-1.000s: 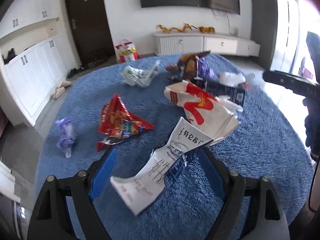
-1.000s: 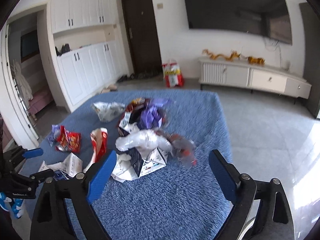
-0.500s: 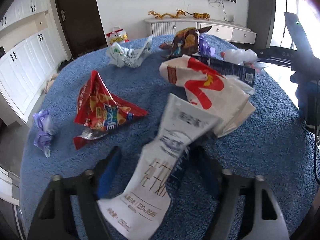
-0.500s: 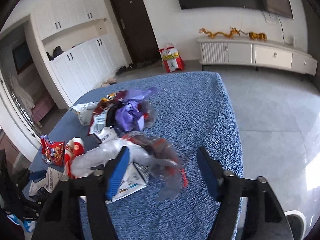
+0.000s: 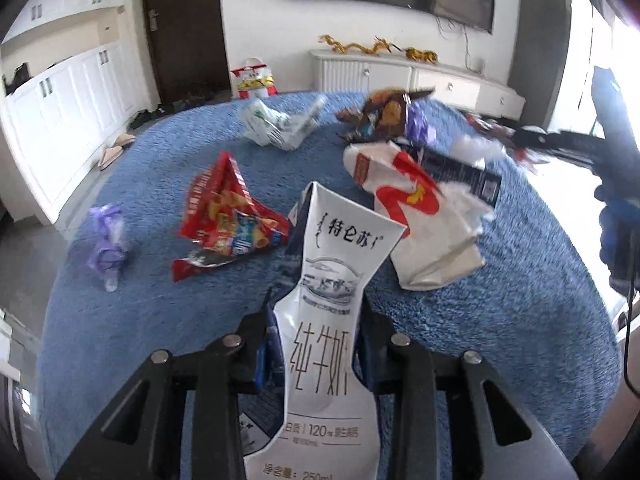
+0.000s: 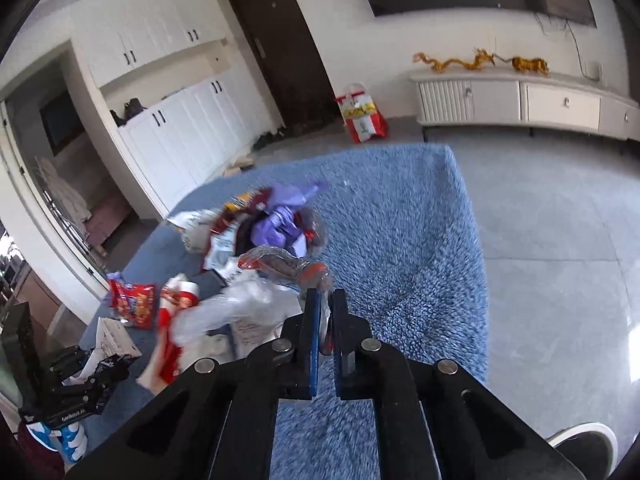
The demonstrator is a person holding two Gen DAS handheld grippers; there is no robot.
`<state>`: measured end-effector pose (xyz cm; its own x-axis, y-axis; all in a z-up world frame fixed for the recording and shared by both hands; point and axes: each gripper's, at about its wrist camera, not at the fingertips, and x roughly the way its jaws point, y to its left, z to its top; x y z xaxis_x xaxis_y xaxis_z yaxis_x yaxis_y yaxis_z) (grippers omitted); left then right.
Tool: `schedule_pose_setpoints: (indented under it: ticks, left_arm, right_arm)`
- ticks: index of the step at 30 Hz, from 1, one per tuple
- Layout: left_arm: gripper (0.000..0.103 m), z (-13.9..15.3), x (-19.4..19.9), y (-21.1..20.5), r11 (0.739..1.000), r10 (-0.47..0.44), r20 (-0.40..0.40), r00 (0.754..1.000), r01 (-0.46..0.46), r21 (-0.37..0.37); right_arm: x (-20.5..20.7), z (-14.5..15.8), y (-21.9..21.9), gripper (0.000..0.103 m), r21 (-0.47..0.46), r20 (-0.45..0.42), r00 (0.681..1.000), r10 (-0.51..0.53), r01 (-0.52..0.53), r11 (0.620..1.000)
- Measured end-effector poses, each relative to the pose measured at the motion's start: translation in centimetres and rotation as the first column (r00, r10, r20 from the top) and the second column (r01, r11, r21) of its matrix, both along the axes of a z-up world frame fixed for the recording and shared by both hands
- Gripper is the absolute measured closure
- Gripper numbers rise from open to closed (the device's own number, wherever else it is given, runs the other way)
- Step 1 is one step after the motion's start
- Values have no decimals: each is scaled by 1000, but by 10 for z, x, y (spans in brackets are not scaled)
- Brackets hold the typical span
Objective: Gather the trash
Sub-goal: 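Grasp the white milk carton with left tool while right tool grasps clear wrapper, then carry both held items over the white bin and open both tools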
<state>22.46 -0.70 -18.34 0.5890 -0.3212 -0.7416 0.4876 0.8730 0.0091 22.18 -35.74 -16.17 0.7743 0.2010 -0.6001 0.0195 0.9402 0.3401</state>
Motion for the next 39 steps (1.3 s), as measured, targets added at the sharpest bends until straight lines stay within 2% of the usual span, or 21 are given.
schedule_pose_setpoints:
  ticks: [4,7,12,16,20,23,29,31,34,39]
  left_arm:
    - [71,25,-17,14,998,41,25,999,-40,-43]
    - [71,43,-34,17,998,47,57,997,-44,-49]
    - [71,72,-68,-3,999,-2,99,995,8,-53]
    - [71,87,-94,-44,994,-90,114,989,96,-49]
    - [71,89,-113,-111,975,-214,89,973,218,-35]
    - [71,82,-127,-167,950,-310,54,949,312,-20]
    - [70,50,-152,-286,875,-483,-49,874,484,-6]
    - [70,36,-156,-325,855,-516,-88,852,518,0]
    - [70,19,-159,-364,842,-536,-151,831,540,-18]
    - [70,-6,-157,-412,838,-537,-212,816,545,-26]
  right_arm:
    - [-32,29,3,98,-4,58,998,7,-7,1000]
    - [-63,44,1,98,-20,90,996,8,-6,1000]
    - [-126,58,-23,98,-35,121,991,-54,58,998]
    - [-176,57,-53,98,-83,111,985,-135,144,986]
    - [-219,35,-89,98,-115,60,972,-228,233,966]
    - [-249,9,-120,97,-150,-6,945,-326,321,935]
    - [-281,-42,-168,96,-129,-115,895,-431,417,900]
    - [-283,-57,-177,95,-124,-150,881,-448,433,893]
    - [-280,-75,-189,94,-120,-191,869,-457,442,889]
    - [-271,-96,-203,94,-95,-220,853,-474,465,880]
